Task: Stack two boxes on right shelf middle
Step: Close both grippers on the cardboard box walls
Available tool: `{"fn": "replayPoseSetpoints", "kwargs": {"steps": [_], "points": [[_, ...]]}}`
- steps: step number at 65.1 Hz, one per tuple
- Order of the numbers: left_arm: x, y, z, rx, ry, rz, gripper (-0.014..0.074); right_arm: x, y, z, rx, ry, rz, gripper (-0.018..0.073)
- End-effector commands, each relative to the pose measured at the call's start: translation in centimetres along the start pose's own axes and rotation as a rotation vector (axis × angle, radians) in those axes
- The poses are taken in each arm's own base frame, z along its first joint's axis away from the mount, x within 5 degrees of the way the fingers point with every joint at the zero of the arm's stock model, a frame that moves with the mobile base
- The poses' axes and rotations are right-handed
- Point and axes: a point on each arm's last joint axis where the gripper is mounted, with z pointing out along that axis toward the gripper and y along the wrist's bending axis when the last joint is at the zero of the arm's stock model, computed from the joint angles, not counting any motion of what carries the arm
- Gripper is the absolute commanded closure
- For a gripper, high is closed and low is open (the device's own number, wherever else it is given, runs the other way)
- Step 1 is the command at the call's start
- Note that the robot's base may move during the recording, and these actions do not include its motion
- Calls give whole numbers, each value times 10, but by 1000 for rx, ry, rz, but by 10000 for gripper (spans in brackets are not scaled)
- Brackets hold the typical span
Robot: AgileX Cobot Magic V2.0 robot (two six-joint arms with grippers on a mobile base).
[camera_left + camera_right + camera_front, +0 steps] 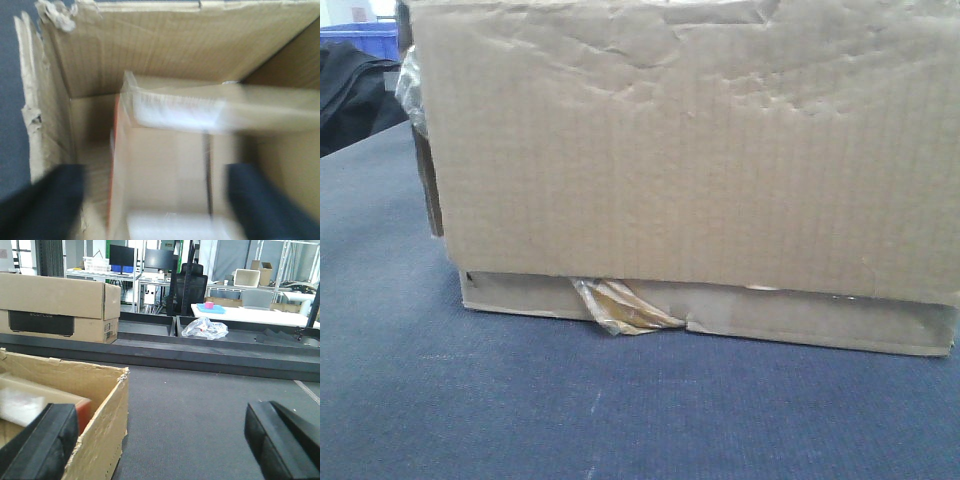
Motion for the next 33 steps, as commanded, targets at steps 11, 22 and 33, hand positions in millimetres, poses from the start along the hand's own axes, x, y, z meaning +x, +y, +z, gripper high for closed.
{"fn": "replayPoseSetpoints", "kwargs": {"steps": [11,22,33], "points": [[-25,-5,-53,28,-210,14,-3,-5,0,0,3,-29,-2,-9],[-31,-2,-81,-5,-299,84,-3,-5,0,0,3,-29,-1,-9],[-34,10,-92,-43,-324,107,-3,-19,0,2,-7,5,5,-9]]}}
